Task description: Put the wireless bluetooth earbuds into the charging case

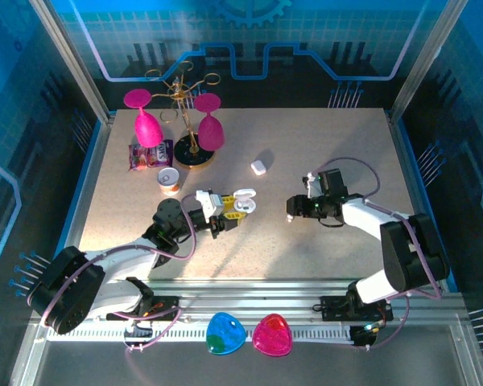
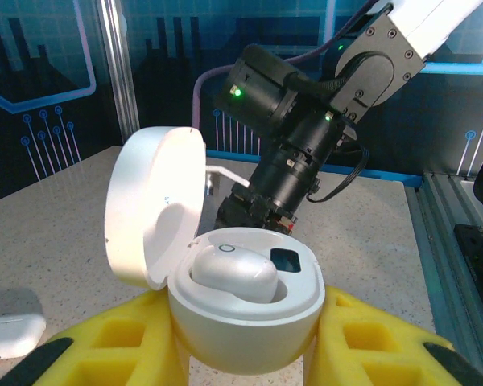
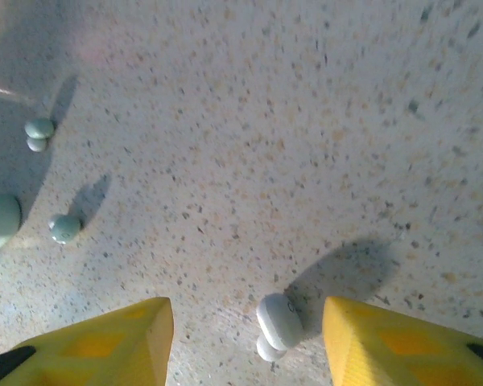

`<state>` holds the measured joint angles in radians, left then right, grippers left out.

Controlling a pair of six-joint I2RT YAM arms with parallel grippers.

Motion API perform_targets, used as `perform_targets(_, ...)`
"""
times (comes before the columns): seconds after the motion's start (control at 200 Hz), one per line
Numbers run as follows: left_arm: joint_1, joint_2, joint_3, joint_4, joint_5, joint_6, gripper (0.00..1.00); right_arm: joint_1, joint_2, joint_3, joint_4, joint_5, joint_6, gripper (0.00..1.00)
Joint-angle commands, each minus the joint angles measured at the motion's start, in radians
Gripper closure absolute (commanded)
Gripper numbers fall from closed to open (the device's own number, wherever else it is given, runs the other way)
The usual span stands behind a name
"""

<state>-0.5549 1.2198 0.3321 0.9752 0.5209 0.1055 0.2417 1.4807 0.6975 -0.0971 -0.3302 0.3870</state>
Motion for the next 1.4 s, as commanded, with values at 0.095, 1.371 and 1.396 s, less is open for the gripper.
perform_targets(0.095, -0.005, 0.025, 0.042, 0.065, 0.021, -0.013, 0.76, 0.009, 0.072, 0.059, -0.01, -0.016, -0.011, 0.48)
perform_targets(1.371, -0.005, 0.027, 0.024, 0.067, 0.019, 0.003, 0.77, 0.094, 0.05, -0.081, 0.081, -0.059, 0.08, 0.56)
perform_targets(1.396, -0.006, 0.029, 0.024, 0.068, 0.02, 0.003, 0.77, 0.095, 0.049, -0.082, 0.08, -0.059, 0.08, 0.56)
